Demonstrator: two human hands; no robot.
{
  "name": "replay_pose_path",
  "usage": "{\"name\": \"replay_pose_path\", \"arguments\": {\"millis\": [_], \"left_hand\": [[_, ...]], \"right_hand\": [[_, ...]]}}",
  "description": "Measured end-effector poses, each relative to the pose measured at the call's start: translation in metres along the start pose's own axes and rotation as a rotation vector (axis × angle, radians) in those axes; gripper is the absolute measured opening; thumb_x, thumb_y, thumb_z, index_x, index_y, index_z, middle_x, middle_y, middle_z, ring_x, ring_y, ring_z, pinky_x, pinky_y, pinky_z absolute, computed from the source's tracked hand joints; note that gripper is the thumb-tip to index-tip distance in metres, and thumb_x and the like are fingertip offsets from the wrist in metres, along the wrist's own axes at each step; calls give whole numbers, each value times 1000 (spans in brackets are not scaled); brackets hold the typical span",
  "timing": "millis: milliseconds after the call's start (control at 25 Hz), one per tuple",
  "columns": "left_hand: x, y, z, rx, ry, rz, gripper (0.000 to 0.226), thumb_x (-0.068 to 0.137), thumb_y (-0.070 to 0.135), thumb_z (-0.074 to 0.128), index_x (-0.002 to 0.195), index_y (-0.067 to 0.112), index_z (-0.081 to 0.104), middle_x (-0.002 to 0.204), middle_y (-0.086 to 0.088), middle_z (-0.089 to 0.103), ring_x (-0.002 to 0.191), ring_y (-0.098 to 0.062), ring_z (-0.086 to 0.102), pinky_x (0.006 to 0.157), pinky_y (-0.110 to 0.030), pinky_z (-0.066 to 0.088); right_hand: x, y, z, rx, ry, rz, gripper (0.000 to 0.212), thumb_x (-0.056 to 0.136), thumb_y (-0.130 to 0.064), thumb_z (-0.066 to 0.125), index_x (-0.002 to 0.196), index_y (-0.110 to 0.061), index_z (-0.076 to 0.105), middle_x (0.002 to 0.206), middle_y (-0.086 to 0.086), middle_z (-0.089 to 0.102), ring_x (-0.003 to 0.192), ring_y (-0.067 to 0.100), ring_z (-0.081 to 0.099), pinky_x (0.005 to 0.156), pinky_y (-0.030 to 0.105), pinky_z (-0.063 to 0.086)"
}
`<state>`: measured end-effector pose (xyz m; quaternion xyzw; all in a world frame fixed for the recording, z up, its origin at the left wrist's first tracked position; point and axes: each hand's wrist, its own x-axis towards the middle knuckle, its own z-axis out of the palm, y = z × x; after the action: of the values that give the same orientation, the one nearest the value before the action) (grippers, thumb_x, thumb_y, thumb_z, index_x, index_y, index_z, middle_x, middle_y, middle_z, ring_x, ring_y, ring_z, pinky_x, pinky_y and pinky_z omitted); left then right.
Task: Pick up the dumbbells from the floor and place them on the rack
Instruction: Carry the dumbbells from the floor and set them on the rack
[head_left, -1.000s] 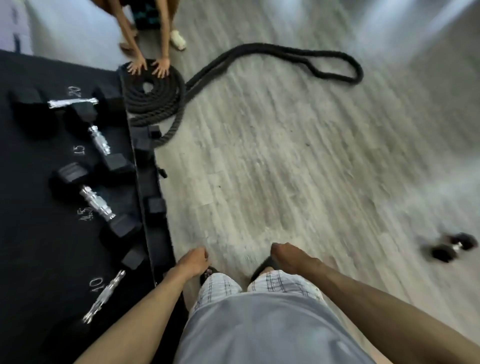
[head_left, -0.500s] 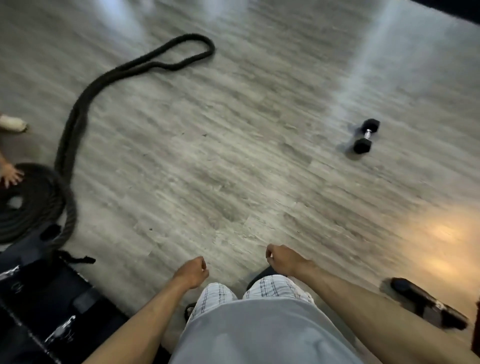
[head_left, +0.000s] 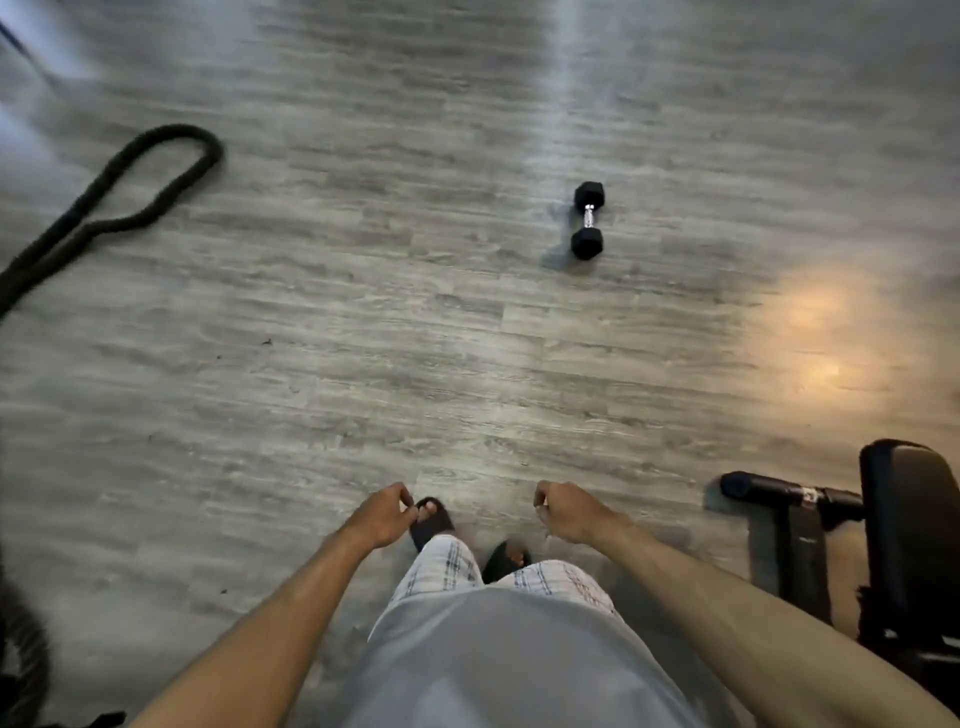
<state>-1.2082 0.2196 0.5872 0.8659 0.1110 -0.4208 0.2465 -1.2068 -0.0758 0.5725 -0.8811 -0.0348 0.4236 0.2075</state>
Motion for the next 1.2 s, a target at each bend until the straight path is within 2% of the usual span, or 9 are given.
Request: {"name": "replay_pose_path", "arguments": {"millis": [120,280,440,560,720,1000,1160,1200], "left_hand": [[48,48,-22,78,-55,19,12,94,26,57,101,15,56,105,-16,69,79,-25,60,67,-29,45],[119,106,-53,164,-134,50,22,95,27,56,108,10,59,108,-15,68,81,-23,59,73,-29,48],[197,181,-108,200,-196,72,20,95,28,55,109,13,58,108,-11,66,90,-25,64,82,-32,53],[249,242,-157,215,-220,109,11,95,25,55,101,16,56,111,-12,65,96,-25,64,85,-35,54],[309,312,-210,229,-216,149,19,96,26,56,107,12,59,109,-15,67,90,-26,63,80,-34,52],[404,412,-261,252,-263,120,17,96,30,55,105,16,56,91,-3,61,81,-20,59,71,-28,44],[449,479,-290,203,-230,34,18,97,27,54,108,14,57,100,-8,62,84,-20,57,75,-29,47],[459,498,-298,188,-224,23,15,97,26,55,106,14,57,104,-11,65,85,-22,58,76,-31,48]], "right_hand": [[18,31,-33,82,-9,68,24,88,-13,45,107,-10,60,104,12,68,94,28,62,75,35,46],[57,66,-93,171,25,157,25,89,-12,46,104,-7,66,106,13,70,100,29,65,85,38,50],[108,91,-185,217,97,243,26,89,-8,46,104,-4,66,107,15,70,101,31,64,84,35,48],[147,99,-257,223,109,265,24,90,-10,45,103,-3,65,106,18,70,101,33,64,82,36,48],[195,100,-331,254,154,264,24,94,-11,44,105,-3,63,106,18,70,100,33,64,80,36,47],[287,140,-443,238,113,184,28,92,-10,45,114,-2,61,111,21,69,103,38,63,84,41,48],[345,187,-531,207,23,143,18,91,-12,44,87,-8,61,104,22,69,90,37,63,72,38,42],[357,196,-555,189,-2,146,18,93,-13,44,86,-10,60,104,22,69,87,36,62,70,37,41]]}}
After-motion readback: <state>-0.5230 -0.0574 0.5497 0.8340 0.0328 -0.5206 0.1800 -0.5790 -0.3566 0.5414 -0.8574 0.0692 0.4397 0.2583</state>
